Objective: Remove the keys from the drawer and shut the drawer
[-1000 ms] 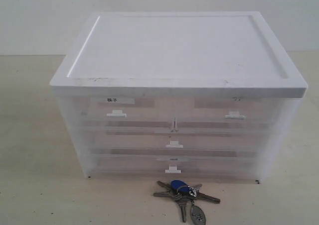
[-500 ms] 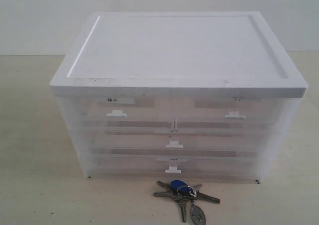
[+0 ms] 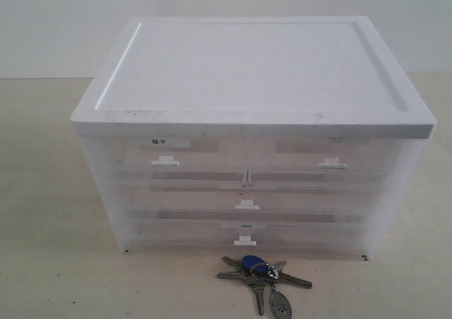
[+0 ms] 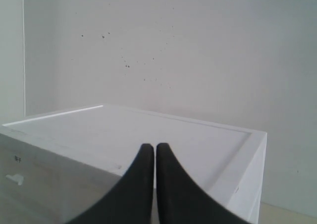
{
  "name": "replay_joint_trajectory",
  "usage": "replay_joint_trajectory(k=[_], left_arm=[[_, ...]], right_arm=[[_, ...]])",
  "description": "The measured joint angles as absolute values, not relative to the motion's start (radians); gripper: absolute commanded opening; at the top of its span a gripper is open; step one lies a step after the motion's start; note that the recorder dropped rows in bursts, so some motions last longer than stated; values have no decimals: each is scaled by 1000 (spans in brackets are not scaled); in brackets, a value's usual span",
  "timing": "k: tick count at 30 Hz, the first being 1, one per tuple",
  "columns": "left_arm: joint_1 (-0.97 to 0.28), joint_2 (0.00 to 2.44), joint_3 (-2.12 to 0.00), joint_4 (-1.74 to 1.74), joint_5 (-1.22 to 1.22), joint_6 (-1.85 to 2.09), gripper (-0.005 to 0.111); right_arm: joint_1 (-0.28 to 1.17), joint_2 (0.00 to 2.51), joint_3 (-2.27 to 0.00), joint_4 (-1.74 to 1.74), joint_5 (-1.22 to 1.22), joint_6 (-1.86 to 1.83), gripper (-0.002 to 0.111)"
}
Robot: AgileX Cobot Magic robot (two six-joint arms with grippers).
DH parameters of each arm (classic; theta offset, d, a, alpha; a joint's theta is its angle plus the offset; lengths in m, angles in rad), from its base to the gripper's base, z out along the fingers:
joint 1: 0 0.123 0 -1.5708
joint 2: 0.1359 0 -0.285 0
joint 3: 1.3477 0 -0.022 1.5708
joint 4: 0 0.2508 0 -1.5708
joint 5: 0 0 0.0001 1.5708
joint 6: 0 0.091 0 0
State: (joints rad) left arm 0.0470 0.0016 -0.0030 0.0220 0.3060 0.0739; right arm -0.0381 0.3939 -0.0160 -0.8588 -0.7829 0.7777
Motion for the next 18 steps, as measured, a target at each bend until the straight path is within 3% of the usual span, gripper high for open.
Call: replay_joint_trajectory(k=[18], left_arm=[[47,2,-3,22,308,74,4]], right_arm=[[21,394,-16,-859,-783,781,0]])
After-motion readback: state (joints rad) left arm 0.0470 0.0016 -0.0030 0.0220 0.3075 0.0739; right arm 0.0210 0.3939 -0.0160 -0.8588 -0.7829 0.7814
